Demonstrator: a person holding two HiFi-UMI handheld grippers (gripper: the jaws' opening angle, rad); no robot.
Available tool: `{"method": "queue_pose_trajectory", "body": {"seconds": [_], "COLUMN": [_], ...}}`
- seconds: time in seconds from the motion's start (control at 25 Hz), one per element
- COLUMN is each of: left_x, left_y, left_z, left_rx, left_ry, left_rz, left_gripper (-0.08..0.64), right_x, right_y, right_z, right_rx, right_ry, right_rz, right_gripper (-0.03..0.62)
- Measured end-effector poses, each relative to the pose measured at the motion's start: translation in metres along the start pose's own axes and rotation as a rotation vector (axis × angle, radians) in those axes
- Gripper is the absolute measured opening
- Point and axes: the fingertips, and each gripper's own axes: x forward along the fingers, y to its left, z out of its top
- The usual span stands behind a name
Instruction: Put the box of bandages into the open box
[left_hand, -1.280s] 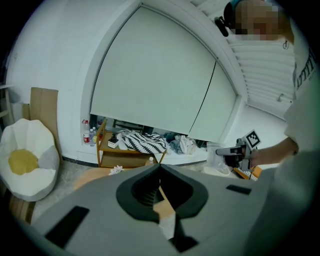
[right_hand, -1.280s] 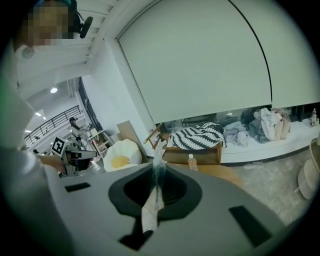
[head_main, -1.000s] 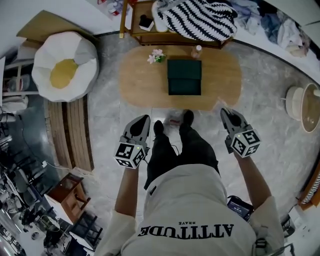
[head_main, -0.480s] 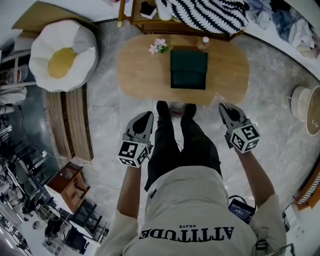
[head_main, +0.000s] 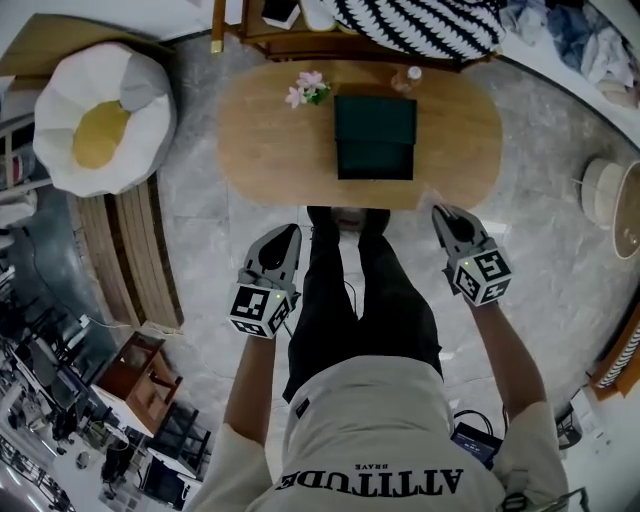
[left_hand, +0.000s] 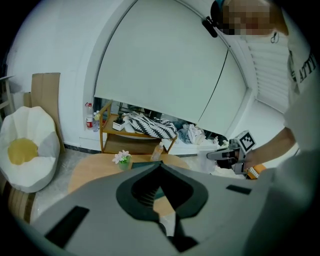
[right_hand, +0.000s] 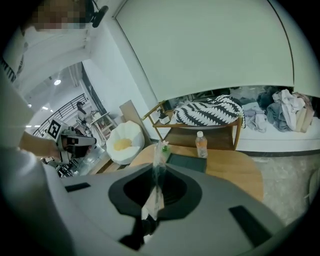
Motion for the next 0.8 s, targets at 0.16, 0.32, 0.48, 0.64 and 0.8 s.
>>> {"method": "queue_pose_trajectory", "body": {"seconds": [0.16, 0.32, 0.48, 0.64, 0.8], "left_x": [0.025, 0.048, 0.065, 0.077, 0.091], "left_y": [0.01, 0.019, 0.03, 0.047, 0.058], "left_z": [-0.016, -0.034, -0.051, -0.064, -0.078], "left_rx": [0.013, -0.009, -0.018, -0.032, -0.056], "left_ry": [0.03, 0.048, 0.065, 0.077, 0.082], "left_rz": [-0.037, -0.072, -0.09, -0.094, -0.091], "left_gripper": [0.02, 0.021, 0.021, 0.021, 0.021], "right_x": [0.03, 0.06, 0.083, 0.104, 0.125], "right_y": [-0.007, -0.017, -0.03, -0.039, -0.052], "right_z": [-0.013, -0.025, -0.037, -0.049, -0.061], "right_rx": [-0.023, -0.016, 0.016, 0.043, 0.071], "right_ry": [0.023, 0.037, 0.044, 0.05, 0.049], "right_rz": [-0.027, -0.045, -0.066, -0.087, -0.107], "right_gripper": [0.028, 0.028, 0.028, 0.028, 0.028]}}
